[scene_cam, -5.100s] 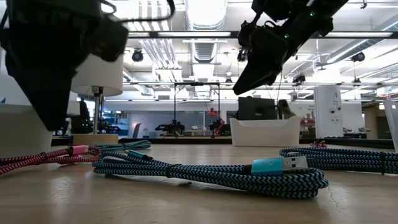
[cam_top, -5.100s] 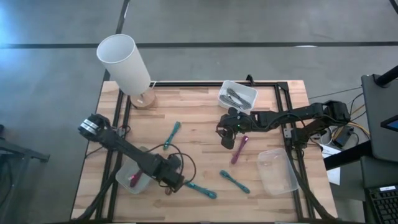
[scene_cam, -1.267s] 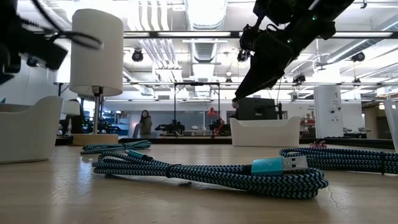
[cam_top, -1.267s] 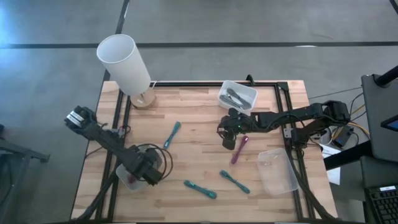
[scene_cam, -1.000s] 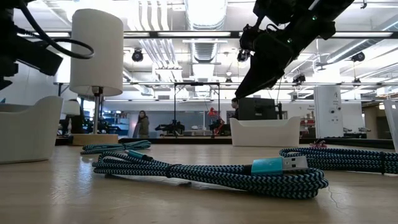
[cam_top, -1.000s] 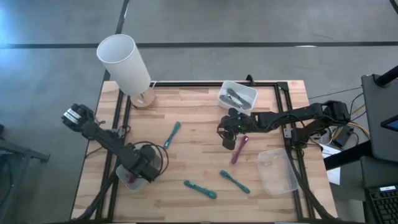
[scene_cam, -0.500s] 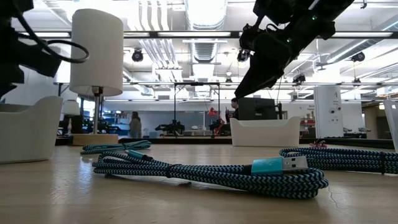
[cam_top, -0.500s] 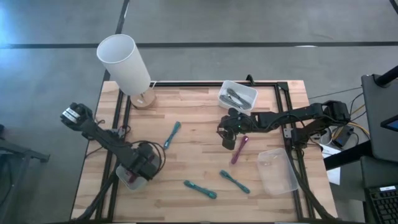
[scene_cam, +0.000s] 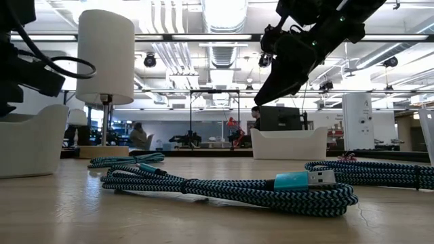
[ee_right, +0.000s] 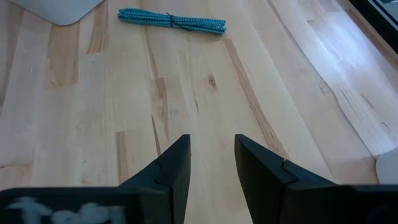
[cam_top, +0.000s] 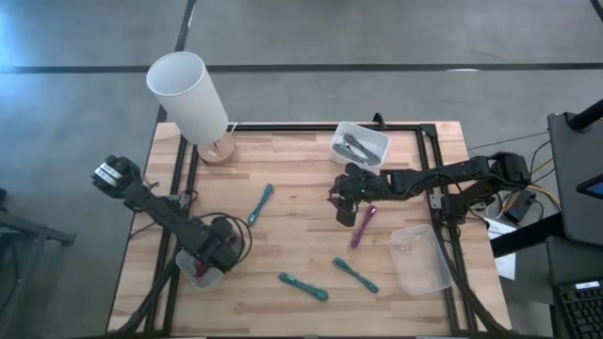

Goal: Pick & Place USB Port
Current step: Put the left red patterned charger cable into the gray bin, then put the top blue patterned charger cable into the transparent bin

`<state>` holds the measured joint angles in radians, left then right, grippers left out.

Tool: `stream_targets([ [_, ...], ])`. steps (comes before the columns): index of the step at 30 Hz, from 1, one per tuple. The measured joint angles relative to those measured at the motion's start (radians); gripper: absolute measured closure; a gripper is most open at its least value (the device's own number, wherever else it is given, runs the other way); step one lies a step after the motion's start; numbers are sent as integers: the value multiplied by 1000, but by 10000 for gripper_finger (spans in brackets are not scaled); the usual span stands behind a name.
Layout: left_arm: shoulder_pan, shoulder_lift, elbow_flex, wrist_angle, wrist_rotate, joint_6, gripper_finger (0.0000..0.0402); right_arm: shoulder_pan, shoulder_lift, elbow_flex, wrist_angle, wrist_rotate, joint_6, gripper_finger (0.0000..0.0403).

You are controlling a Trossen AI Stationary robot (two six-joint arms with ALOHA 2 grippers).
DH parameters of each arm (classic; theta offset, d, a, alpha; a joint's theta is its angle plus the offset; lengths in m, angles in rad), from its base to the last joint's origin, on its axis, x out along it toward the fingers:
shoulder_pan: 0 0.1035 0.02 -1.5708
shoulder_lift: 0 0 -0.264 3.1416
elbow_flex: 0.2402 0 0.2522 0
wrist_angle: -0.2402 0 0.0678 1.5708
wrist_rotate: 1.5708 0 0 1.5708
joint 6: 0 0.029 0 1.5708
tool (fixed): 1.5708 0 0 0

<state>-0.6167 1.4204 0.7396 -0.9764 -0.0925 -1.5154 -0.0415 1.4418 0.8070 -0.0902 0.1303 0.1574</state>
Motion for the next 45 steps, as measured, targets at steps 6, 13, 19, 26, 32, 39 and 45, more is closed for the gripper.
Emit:
stream_targets([
  [6,0,0,-7,-1,0,1,307,0,0,0,0,0,0,284],
  [13,0,0,32,-6,0,15,290,0,0,0,0,0,0,284],
  [19,0,-3,116,-55,2,44,292,0,0,0,0,0,0,284],
  [26,0,-3,258,-206,-109,46,294,0,0,0,-1,0,109,284],
  [32,1,-4,367,-212,-401,145,294,3,0,0,-17,0,260,284],
  [39,11,-4,449,-213,-589,315,294,28,0,0,-131,0,425,284],
  [45,52,-4,444,-218,-596,389,294,67,0,30,-350,111,672,284],
])
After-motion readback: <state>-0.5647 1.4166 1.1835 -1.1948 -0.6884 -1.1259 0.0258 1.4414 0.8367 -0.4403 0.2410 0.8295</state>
